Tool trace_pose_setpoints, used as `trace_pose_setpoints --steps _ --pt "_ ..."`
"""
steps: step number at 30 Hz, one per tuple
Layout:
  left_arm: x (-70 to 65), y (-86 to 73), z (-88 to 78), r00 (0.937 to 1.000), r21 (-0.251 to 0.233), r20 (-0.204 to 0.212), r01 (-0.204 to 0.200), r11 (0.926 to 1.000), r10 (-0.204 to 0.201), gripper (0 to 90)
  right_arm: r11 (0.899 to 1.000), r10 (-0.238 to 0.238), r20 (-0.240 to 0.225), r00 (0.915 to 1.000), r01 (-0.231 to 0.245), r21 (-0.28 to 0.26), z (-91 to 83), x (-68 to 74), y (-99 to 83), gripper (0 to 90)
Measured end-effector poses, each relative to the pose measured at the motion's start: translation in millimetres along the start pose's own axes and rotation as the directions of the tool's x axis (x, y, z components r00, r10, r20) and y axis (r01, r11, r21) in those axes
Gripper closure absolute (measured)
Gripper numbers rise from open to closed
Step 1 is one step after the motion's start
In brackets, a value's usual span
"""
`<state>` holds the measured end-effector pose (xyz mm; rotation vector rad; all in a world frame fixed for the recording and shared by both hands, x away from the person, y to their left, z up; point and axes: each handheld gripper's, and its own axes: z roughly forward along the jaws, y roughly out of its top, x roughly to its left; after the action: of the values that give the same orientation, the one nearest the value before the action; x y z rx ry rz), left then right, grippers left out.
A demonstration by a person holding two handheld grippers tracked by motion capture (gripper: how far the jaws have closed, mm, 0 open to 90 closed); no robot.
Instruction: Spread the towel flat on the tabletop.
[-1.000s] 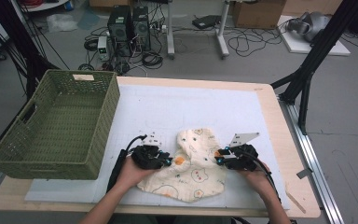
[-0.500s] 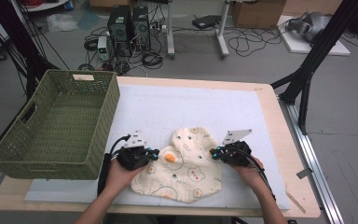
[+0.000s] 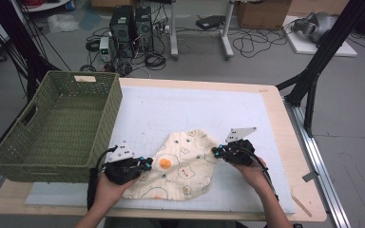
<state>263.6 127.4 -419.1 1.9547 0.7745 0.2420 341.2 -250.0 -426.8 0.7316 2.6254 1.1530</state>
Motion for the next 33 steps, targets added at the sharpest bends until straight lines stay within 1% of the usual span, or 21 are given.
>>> trace_pose_setpoints --steps 2,4,5,6,7,9,10,11,12,14,15,16,18,21,23,25,26,28,30,32,33 --pt "1.7 3.1 2.1 1.0000 -0.011 0.006 -0.002 0.9999 0.002 75.2 1.000 -0.008 -0.002 1.0000 0.008 0.023 1.0 0.5 -1.8 88.4" --pt "6.7 7.6 3.1 1.0000 -0.020 0.005 0.000 0.9998 0.000 71.6 1.000 -0.017 0.003 0.9998 0.017 0.026 -0.8 3.1 -2.4 86.1" --pt "10.0 9.6 4.0 1.0000 -0.019 0.002 0.001 0.9998 -0.001 70.6 1.000 -0.019 0.000 0.9998 0.019 0.016 -3.1 5.7 -1.7 83.3" --pt "12.8 11.0 5.9 1.0000 -0.017 -0.003 0.005 0.9998 -0.005 69.5 1.000 -0.028 0.005 0.9996 0.028 0.003 -5.6 8.1 -0.6 77.6" --pt "16.1 12.1 7.9 0.9999 -0.009 -0.009 0.003 1.0000 -0.003 68.8 1.000 -0.024 0.005 0.9997 0.025 -0.014 -7.1 11.6 0.5 73.3" --pt "21.5 12.5 12.8 0.9997 -0.003 -0.021 0.010 1.0000 -0.010 67.4 0.999 -0.036 -0.006 0.9993 0.035 -0.032 -6.5 17.6 2.3 64.0" --pt "23.3 12.0 15.8 0.9996 0.006 -0.026 0.015 0.9999 -0.015 66.3 0.999 -0.038 -0.021 0.9990 0.038 -0.039 -5.1 21.1 3.0 64.0" --pt "24.8 11.0 18.8 0.9994 0.016 -0.028 0.020 0.9997 -0.019 66.3 0.997 -0.050 -0.046 0.9977 0.047 -0.054 -3.1 24.4 3.6 63.4" --pt "26.0 9.9 21.6 0.9995 0.030 -0.026 0.017 0.9994 -0.016 66.3 0.997 -0.054 -0.065 0.9964 0.050 -0.062 -0.5 28.1 4.2 62.7" --pt "26.8 7.7 27.3 0.9994 0.063 -0.034 0.008 0.9980 -0.006 66.8 0.996 -0.074 -0.117 0.9903 0.068 -0.058 4.9 35.8 5.6 61.7" --pt "26.8 6.5 29.6 0.9994 0.074 -0.034 0.003 0.9972 0.000 68.3 0.995 -0.088 -0.136 0.9868 0.081 -0.061 7.4 39.8 5.9 61.0" --pt "26.7 5.5 32.1 0.9995 0.084 -0.030 -0.001 0.9964 0.004 69.4 0.995 -0.097 -0.153 0.9834 0.090 -0.051 8.7 44.6 6.2 60.3" --pt "26.9 3.7 36.8 0.9994 0.108 -0.029 -0.015 0.9941 0.018 73.3 0.992 -0.121 -0.175 0.9771 0.113 -0.053 8.0 52.0 5.9 60.0" --pt "27.2 0.9 45.9 0.9993 0.141 -0.035 -0.006 0.9900 0.012 76.9 0.990 -0.135 -0.206 0.9692 0.123 -0.071 4.5 59.6 5.1 57.2" --pt "26.7 0.4 49.3 0.9991 0.137 -0.042 -0.002 0.9906 0.007 79.4 0.990 -0.141 -0.216 0.9661 0.131 -0.058 5.1 62.8 4.0 56.5" --pt "25.1 0.9 50.5 0.9984 0.139 -0.050 -0.017 0.9902 0.024 84.3 0.989 -0.147 -0.227 0.9628 0.143 -0.032 9.2 64.9 1.2 57.2" --pt "24.0 1.1 51.0 0.9981 0.135 -0.055 -0.018 0.9907 0.026 85.8 0.989 -0.149 -0.229 0.9620 0.150 -0.013 12.4 64.9 -0.3 58.8" --pt "23.6 1.5 50.7 0.9978 0.133 -0.062 -0.017 0.9909 0.026 86.8 0.988 -0.138 -0.233 0.9626 0.149 0.034 19.2 65.7 -3.2 65.5" --pt "23.3 2.1 49.4 0.9981 0.120 -0.059 -0.009 0.9928 0.016 86.9 0.987 -0.144 -0.224 0.9637 0.155 0.031 20.3 65.6 -4.6 75.1" --pt "24.1 3.3 46.9 0.9987 0.099 -0.050 -0.002 0.9951 0.007 86.8 0.990 -0.123 -0.236 0.9639 0.135 0.034 19.5 63.1 -5.5 81.1" --pt "24.1 3.9 45.7 0.9989 0.082 -0.047 0.003 0.9966 0.001 86.5 0.990 -0.121 -0.245 0.9620 0.134 0.036 18.7 62.0 -6.0 86.0"
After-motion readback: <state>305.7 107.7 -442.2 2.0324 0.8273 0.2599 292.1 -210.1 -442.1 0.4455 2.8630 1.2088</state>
